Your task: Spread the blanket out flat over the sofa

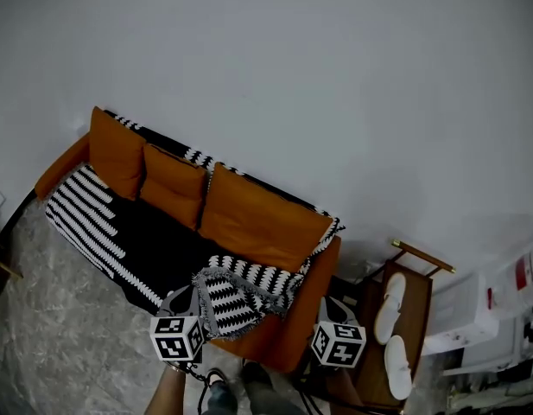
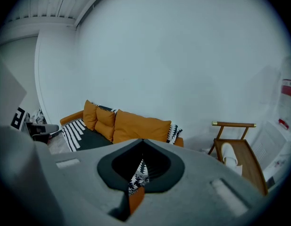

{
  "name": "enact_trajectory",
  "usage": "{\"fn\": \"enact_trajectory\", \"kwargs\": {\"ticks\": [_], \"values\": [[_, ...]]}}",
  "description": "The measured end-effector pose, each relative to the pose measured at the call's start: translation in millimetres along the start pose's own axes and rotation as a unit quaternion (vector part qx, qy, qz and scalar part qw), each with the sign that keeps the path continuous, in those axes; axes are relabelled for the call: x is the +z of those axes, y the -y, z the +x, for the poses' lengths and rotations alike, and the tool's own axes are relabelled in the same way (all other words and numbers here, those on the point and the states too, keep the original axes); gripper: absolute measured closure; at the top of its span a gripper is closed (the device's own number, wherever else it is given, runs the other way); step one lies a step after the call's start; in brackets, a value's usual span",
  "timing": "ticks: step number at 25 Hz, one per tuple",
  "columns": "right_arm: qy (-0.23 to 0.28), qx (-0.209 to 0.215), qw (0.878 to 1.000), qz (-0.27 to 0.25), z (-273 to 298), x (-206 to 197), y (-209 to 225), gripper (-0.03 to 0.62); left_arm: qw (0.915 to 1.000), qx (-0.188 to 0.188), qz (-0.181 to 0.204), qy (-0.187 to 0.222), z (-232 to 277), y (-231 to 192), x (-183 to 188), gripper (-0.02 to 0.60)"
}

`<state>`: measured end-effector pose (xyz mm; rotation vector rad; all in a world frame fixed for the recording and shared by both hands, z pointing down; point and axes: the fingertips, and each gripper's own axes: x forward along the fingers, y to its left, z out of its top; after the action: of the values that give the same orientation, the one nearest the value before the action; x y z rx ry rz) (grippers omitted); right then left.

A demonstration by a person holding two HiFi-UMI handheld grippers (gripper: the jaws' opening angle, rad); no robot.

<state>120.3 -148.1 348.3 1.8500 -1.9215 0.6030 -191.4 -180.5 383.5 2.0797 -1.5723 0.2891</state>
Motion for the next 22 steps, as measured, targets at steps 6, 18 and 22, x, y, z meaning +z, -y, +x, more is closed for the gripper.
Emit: {"fn": "enact_trajectory", "kwargs": {"ticks": [6, 18, 22], "values": [[-0.022, -0.005, 1.0, 0.005, 12, -17, 22, 0.589, 0.9998, -0.002, 0.003, -0.021, 25, 11, -20, 0.578], [-0.064, 0.005, 0.998, 0.005, 75, -43, 47, 0.589, 0.9978, 0.011, 0.01, -0.064, 72, 4, -58, 0.577], [-0.071, 0.018, 0.997, 0.006, 117, -53, 45, 0.589, 0.9967, 0.018, 0.015, -0.078, 97, -8, -72, 0.578]]}}
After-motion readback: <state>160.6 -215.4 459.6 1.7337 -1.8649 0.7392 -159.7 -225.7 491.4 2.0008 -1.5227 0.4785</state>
